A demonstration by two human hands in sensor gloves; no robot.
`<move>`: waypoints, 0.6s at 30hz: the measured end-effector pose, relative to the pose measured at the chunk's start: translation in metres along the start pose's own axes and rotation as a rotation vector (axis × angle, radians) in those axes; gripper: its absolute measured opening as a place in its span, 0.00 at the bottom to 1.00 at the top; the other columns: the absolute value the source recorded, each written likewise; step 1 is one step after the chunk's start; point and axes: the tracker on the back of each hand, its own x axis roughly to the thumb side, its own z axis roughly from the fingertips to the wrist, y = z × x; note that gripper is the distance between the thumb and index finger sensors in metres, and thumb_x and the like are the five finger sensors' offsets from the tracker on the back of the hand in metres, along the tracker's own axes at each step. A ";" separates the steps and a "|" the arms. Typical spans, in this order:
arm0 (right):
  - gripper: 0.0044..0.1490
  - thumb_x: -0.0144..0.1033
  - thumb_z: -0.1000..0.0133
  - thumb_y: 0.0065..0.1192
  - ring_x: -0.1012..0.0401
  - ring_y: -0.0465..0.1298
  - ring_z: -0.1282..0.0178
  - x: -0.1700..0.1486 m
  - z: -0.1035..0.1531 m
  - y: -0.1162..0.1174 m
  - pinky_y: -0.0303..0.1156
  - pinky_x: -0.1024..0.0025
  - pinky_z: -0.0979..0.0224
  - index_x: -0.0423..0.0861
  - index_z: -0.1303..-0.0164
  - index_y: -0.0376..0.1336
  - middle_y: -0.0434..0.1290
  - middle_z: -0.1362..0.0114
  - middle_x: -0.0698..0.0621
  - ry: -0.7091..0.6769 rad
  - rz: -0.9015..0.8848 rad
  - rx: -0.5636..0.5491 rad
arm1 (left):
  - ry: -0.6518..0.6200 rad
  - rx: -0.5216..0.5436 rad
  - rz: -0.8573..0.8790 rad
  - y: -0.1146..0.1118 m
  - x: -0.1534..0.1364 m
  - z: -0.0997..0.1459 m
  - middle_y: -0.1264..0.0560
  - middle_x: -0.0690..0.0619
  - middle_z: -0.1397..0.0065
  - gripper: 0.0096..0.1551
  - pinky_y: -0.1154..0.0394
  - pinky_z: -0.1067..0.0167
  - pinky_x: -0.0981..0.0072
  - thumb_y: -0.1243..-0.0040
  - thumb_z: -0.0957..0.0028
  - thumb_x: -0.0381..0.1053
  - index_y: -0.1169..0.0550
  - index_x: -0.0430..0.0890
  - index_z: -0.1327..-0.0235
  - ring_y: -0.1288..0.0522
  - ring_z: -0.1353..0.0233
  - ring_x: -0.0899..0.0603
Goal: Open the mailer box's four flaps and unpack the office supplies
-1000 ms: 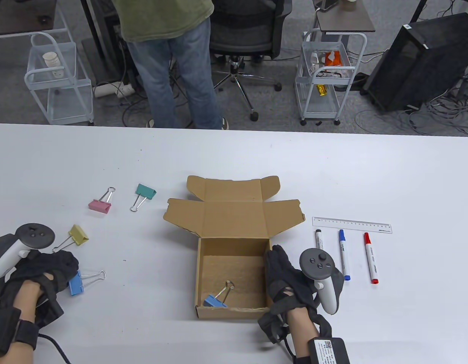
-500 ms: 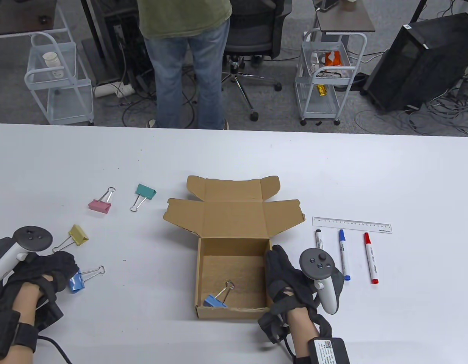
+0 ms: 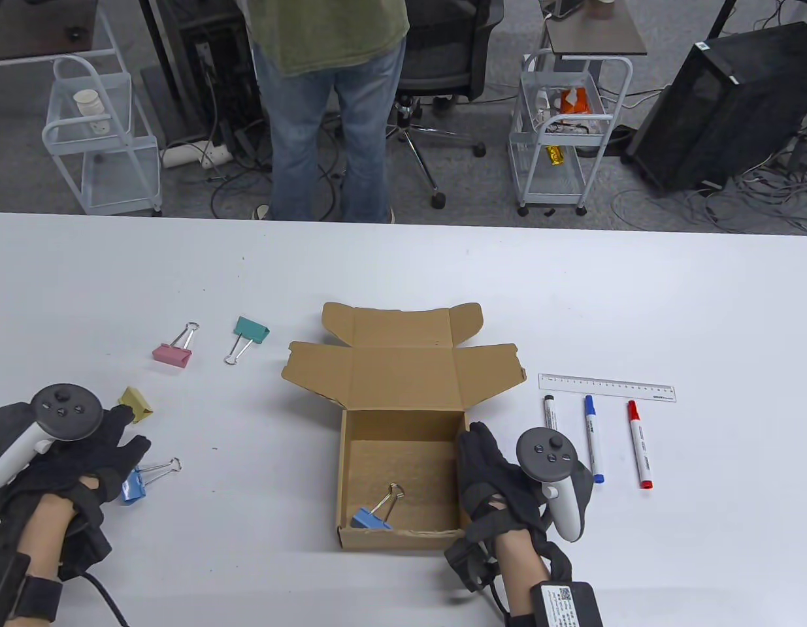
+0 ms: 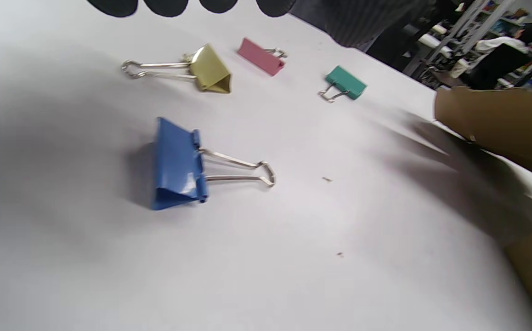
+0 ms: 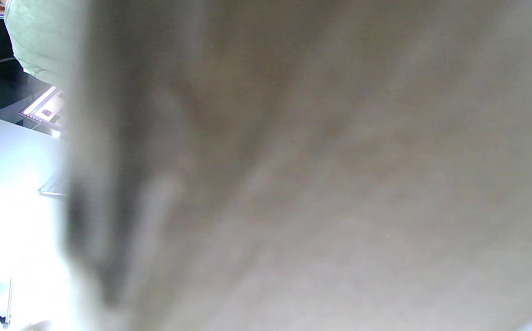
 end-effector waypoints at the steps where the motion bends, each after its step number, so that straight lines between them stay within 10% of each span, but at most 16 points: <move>1: 0.45 0.49 0.31 0.29 0.24 0.62 0.23 0.000 0.000 0.000 0.61 0.28 0.25 0.31 0.13 0.40 0.52 0.13 0.23 0.000 0.000 0.000 | -0.027 0.016 -0.005 0.001 0.008 0.003 0.54 0.35 0.11 0.44 0.43 0.25 0.29 0.49 0.37 0.59 0.49 0.42 0.15 0.51 0.14 0.23; 18: 0.45 0.49 0.31 0.29 0.24 0.62 0.23 0.000 0.000 0.000 0.61 0.28 0.25 0.31 0.13 0.40 0.52 0.13 0.23 0.000 0.001 -0.001 | -0.298 0.096 -0.202 -0.009 0.112 0.031 0.66 0.35 0.12 0.50 0.51 0.25 0.26 0.52 0.37 0.62 0.59 0.43 0.16 0.65 0.15 0.22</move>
